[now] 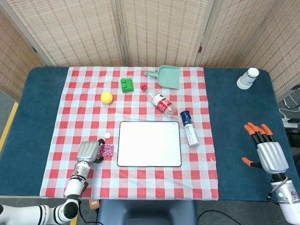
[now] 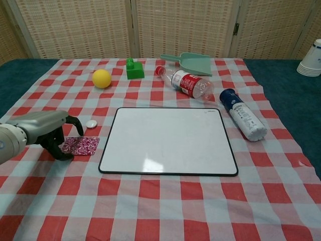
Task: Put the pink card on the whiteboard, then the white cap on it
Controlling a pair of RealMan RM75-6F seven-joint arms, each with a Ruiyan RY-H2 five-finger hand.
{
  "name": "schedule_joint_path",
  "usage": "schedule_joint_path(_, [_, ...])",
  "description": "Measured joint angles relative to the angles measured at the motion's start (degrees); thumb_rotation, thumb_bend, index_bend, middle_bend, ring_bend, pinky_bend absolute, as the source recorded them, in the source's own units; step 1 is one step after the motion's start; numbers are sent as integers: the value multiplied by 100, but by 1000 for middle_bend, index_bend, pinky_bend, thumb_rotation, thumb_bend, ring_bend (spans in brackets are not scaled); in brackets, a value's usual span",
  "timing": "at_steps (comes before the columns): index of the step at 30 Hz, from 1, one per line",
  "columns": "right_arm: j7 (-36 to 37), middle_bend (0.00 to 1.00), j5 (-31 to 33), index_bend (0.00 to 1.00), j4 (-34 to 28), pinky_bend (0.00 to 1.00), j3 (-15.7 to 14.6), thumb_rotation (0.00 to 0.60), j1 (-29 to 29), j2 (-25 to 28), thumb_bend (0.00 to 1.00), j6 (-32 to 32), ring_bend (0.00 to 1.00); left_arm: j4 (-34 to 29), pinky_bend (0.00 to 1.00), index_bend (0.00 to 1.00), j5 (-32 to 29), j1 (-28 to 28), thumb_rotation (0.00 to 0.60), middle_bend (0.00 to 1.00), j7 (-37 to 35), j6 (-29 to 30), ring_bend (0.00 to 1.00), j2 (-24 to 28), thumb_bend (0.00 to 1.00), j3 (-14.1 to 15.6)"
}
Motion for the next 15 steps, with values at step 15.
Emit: schedule_joint_path(15, [29,52,-11,32,1,0,3,600,-8,11,0,26,0,93,946,330,-113,-67,600,972,-14,-60,955,-44,278,16])
